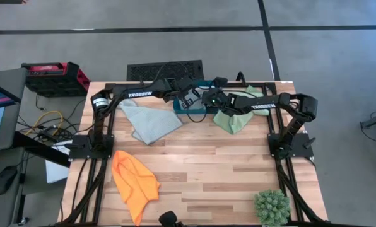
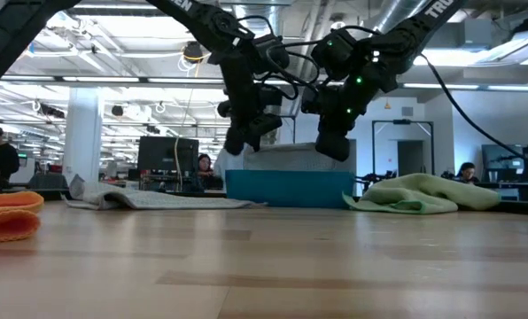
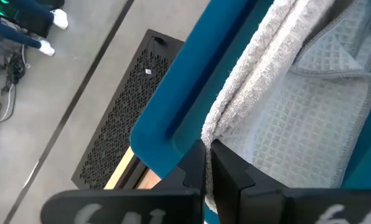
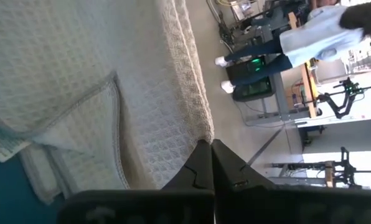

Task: Fold microfiber towels
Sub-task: Put the folded gray microfiber cloth into the blue bin, then fold the orange microfiber cloth

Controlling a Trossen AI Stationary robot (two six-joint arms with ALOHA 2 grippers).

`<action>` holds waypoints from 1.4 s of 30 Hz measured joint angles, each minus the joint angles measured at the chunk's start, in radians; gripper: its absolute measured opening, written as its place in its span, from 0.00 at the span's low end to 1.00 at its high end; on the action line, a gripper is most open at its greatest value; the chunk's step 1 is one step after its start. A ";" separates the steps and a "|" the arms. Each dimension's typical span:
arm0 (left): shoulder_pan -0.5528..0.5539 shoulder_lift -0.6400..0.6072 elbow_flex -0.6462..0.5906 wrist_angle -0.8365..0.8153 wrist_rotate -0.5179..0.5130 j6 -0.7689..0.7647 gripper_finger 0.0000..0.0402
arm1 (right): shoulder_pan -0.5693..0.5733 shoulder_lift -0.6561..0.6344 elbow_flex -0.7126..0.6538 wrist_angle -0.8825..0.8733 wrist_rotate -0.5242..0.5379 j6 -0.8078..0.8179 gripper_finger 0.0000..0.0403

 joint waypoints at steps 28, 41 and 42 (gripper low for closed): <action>0.090 0.058 0.000 0.049 -0.012 0.016 0.30 | -0.070 0.003 0.000 -0.001 -0.013 0.052 0.28; 0.028 0.010 0.002 0.035 0.173 0.069 0.33 | -0.048 -0.093 0.000 -0.078 -0.006 0.238 0.47; 0.018 -0.004 0.002 0.012 0.170 0.069 0.33 | -0.038 -0.122 0.000 -0.107 -0.006 0.254 0.47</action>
